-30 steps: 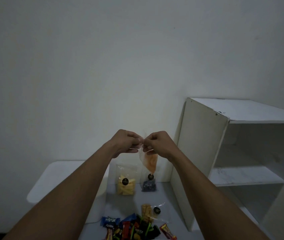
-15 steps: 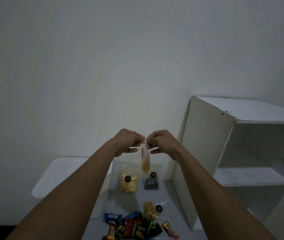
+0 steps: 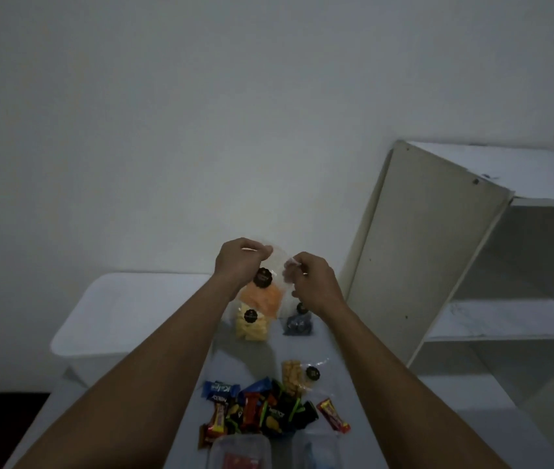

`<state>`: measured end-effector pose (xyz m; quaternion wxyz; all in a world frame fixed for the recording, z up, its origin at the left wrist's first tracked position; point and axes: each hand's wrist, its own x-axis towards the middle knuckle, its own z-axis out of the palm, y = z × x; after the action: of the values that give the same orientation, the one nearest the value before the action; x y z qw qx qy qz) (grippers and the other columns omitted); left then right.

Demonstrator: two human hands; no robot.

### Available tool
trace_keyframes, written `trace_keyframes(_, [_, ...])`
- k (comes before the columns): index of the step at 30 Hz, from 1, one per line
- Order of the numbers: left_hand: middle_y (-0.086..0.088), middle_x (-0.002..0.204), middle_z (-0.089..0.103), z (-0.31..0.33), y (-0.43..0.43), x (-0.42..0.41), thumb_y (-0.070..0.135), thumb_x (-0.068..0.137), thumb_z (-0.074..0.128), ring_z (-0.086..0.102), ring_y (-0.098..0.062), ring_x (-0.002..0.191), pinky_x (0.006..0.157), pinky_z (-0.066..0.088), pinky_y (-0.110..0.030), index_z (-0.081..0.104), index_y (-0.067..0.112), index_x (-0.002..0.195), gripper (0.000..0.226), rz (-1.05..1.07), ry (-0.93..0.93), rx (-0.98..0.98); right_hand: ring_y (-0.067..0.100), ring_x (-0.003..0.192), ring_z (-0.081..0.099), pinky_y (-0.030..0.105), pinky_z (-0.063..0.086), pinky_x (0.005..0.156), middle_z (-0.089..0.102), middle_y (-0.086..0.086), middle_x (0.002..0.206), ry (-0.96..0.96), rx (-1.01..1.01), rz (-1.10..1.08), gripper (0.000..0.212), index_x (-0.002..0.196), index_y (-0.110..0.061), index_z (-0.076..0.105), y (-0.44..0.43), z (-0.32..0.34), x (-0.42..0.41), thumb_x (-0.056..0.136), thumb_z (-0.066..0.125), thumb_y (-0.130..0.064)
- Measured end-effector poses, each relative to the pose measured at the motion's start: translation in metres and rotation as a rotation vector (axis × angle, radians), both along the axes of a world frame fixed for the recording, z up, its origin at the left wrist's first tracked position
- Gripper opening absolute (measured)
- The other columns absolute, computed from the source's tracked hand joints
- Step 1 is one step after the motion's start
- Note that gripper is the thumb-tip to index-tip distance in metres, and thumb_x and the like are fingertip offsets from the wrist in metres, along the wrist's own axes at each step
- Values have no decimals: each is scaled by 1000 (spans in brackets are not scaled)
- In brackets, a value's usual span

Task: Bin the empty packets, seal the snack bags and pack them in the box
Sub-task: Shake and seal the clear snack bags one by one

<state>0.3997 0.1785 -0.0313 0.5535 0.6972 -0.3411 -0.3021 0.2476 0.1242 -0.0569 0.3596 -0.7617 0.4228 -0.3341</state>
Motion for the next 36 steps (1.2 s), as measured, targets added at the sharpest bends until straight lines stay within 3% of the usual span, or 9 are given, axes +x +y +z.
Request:
trace_keyframes(6, [-7, 135, 54, -93, -8, 6, 52, 93, 57, 55, -25, 118, 90, 46, -31, 51, 20, 137, 55, -36, -1, 206, 23, 83, 68, 40, 53, 77, 68, -1, 80, -92, 220, 34, 36, 72, -28, 60, -34, -76, 6, 94, 46, -3])
trace_keyframes(9, [-8, 130, 60, -140, -15, 8, 45, 97, 52, 60, -22, 101, 79, 53, -32, 61, 22, 127, 38, -93, 134, 289, 22, 84, 62, 37, 51, 73, 64, 8, 85, -122, 325, 80, 33, 76, -18, 57, -48, -118, 13, 96, 42, 4])
trace_keyframes(13, [-11, 103, 69, -186, -25, 13, 48, 95, 52, 65, -25, 85, 84, 55, -43, 68, 20, 104, 33, -13, 167, 290, 22, 84, 58, 29, 47, 68, 62, 1, 90, -90, 375, 73, 25, 85, -19, 59, -62, -164, 32, 100, 45, -3])
trace_keyframes(17, [-6, 94, 71, -228, -43, 23, 43, 92, 53, 67, -29, 93, 83, 55, -43, 70, 22, 93, 26, 136, 64, 330, 6, 76, 55, 8, 36, 60, 62, -7, 85, 79, 290, 51, 20, 97, -15, 66, -74, -201, 48, 102, 47, -19])
trace_keyframes(21, [-2, 99, 67, -255, -63, 29, 34, 94, 53, 63, -25, 92, 84, 55, -40, 67, 20, 100, 20, 261, 32, 405, 16, 83, 58, 24, 40, 62, 63, 2, 91, 149, 313, -3, 21, 100, -11, 66, -87, -228, 67, 102, 46, -19])
trace_keyframes(25, [-10, 96, 68, -276, -80, 31, 29, 96, 48, 62, -29, 84, 67, 48, -32, 68, 13, 95, 26, 293, -125, 540, 24, 93, 62, 35, 51, 77, 64, 8, 101, 166, 392, -57, 11, 102, -12, 58, -98, -249, 76, 100, 47, -14])
trace_keyframes(30, [-10, 120, 66, -284, -89, 31, 23, 96, 55, 61, -29, 102, 85, 50, -34, 64, 13, 119, 26, 345, -118, 517, 28, 99, 64, 42, 56, 83, 66, 13, 109, 146, 475, -69, 28, 126, -13, 50, -100, -255, 75, 99, 51, -19])
trace_keyframes(34, [-11, 138, 55, -286, -84, 22, 20, 88, 71, 55, -29, 120, 96, 49, -37, 48, 13, 138, 56, 382, 20, 430, 25, 113, 61, 36, 51, 95, 62, 11, 126, 180, 472, -45, 42, 141, -11, 45, -98, -249, 61, 99, 50, -13])
trace_keyframes(36, [-13, 136, 54, -285, -81, 12, 21, 84, 75, 57, -29, 114, 89, 51, -37, 48, 15, 134, 57, 421, 6, 416, 20, 117, 58, 27, 47, 95, 60, 8, 130, 188, 475, -37, 44, 142, -11, 45, -100, -242, 50, 99, 51, -10])
